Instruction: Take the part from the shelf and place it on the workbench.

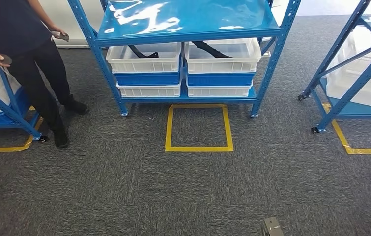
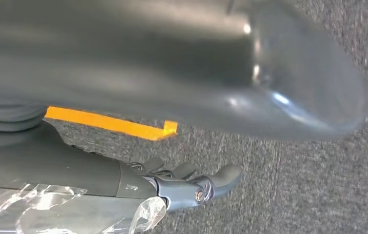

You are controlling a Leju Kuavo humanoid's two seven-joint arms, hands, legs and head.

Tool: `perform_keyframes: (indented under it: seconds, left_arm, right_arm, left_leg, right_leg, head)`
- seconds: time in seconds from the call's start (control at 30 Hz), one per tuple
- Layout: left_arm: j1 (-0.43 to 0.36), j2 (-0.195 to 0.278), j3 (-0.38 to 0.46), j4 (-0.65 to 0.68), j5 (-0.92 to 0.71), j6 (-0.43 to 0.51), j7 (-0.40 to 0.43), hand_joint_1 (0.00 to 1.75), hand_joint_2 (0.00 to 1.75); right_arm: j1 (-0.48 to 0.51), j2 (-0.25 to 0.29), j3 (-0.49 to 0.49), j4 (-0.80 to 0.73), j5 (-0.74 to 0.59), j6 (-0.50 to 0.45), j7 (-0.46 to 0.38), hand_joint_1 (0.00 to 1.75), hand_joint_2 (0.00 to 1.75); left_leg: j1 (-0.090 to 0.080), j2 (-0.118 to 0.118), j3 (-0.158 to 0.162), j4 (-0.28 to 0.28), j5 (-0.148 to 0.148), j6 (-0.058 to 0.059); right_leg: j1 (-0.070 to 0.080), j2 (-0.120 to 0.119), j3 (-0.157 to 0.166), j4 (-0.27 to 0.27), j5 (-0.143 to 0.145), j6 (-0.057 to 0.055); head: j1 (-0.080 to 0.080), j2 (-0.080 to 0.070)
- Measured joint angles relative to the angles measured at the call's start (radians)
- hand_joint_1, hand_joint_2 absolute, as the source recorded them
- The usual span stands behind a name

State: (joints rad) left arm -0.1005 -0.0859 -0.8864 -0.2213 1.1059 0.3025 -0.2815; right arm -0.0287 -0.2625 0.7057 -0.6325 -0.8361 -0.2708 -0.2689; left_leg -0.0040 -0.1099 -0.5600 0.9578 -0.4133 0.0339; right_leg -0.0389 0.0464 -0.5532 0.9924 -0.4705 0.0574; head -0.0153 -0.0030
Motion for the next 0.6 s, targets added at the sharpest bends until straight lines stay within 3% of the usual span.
perform_keyframes:
  seconds: [0.03,0.07,0.13,0.2,0.27,0.3,0.33,0.4,0.47,0.53,0.6]
  left_arm:
    - [0.0,0.0,-0.001,0.0,-0.001,0.002,0.0,0.0,1.75]
    - [0.001,0.0,-0.002,0.0,-0.003,0.003,0.0,0.0,1.75]
    - [0.001,0.001,-0.006,0.0,-0.007,0.003,0.001,0.0,1.75]
    - [-0.002,0.002,-0.009,0.0,-0.012,0.003,0.002,0.0,1.75]
    - [-0.003,0.002,-0.013,0.0,-0.016,0.001,0.007,0.0,1.75]
    - [-0.002,0.001,-0.016,0.0,-0.017,-0.001,0.013,0.0,1.75]
    - [-0.001,0.001,-0.019,0.0,-0.018,-0.006,0.02,0.0,1.75]
    - [0.001,0.003,-0.023,0.0,-0.024,-0.016,0.034,0.0,1.75]
    - [0.007,0.006,-0.021,0.001,-0.048,-0.026,0.045,0.0,1.75]
    - [0.019,0.008,-0.013,0.001,-0.086,-0.036,0.056,0.0,1.75]
    - [0.03,0.008,-0.003,0.001,-0.116,-0.044,0.064,0.0,1.75]
  right_arm:
    - [-0.004,0.006,0.004,0.015,-0.002,-0.003,0.003,0.0,0.0]
    - [-0.008,0.013,0.007,0.029,-0.004,-0.006,0.009,0.0,0.0]
    - [-0.014,0.025,0.014,0.058,-0.006,-0.012,0.024,0.0,0.0]
    - [-0.017,0.032,0.02,0.088,-0.008,-0.019,0.046,0.0,0.87]
    - [-0.019,0.04,0.029,0.118,-0.002,-0.033,0.081,0.0,1.75]
    - [-0.021,0.044,0.035,0.131,0.009,-0.042,0.099,0.0,1.75]
    - [-0.025,0.049,0.043,0.144,0.024,-0.052,0.122,0.0,1.75]
    - [-0.033,0.062,0.06,0.164,0.058,-0.065,0.165,0.0,1.75]
    - [-0.038,0.076,0.067,0.177,0.09,-0.068,0.195,0.0,1.75]
    - [-0.039,0.087,0.066,0.186,0.12,-0.062,0.208,0.0,1.75]
    - [-0.038,0.092,0.065,0.191,0.143,-0.054,0.212,0.0,1.75]
  left_leg:
    - [0.001,-0.004,-0.002,0.002,-0.001,-0.003]
    - [0.003,-0.004,-0.002,0.003,-0.003,-0.006]
    - [0.005,0.032,-0.021,0.048,-0.029,-0.014]
    - [0.005,0.081,-0.081,0.172,-0.088,-0.023]
    - [0.006,0.097,-0.147,0.296,-0.129,-0.025]
    - [0.006,0.099,-0.159,0.315,-0.127,-0.023]
    - [0.005,0.1,-0.148,0.287,-0.105,-0.018]
    - [-0.004,0.106,-0.081,0.144,-0.037,0.002]
    - [-0.016,0.117,-0.026,0.03,0.0,0.022]
    - [-0.022,0.12,-0.016,0.008,0.0,0.028]
    - [-0.019,0.116,-0.008,-0.004,0.004,0.03]
  right_leg:
    - [0.002,-0.008,0.0,0.0,0.001,-0.012]
    - [0.004,-0.016,0.0,0.0,0.001,-0.02]
    - [0.005,-0.027,0.003,-0.002,0.002,-0.033]
    - [0.008,-0.039,0.004,-0.002,0.0,-0.042]
    - [0.011,-0.05,0.005,-0.002,-0.003,-0.045]
    - [0.013,-0.055,0.007,-0.002,-0.005,-0.046]
    - [0.015,-0.058,0.009,-0.002,-0.007,-0.046]
    - [0.019,-0.062,0.016,-0.003,-0.011,-0.046]
    - [0.021,-0.065,0.022,-0.006,-0.015,-0.041]
    - [0.02,-0.07,0.027,-0.011,-0.019,-0.031]
    - [0.021,-0.074,0.033,-0.014,-0.023,-0.023]
  head:
    - [0.0,0.0]
    - [0.0,0.0]
    - [-0.003,0.0]
    - [-0.006,0.0]
    - [-0.006,0.0]
    - [-0.006,0.0]
    - [-0.006,0.0]
    - [-0.006,0.0]
    - [-0.006,0.0]
    - [-0.006,0.0]
    - [-0.006,0.0]
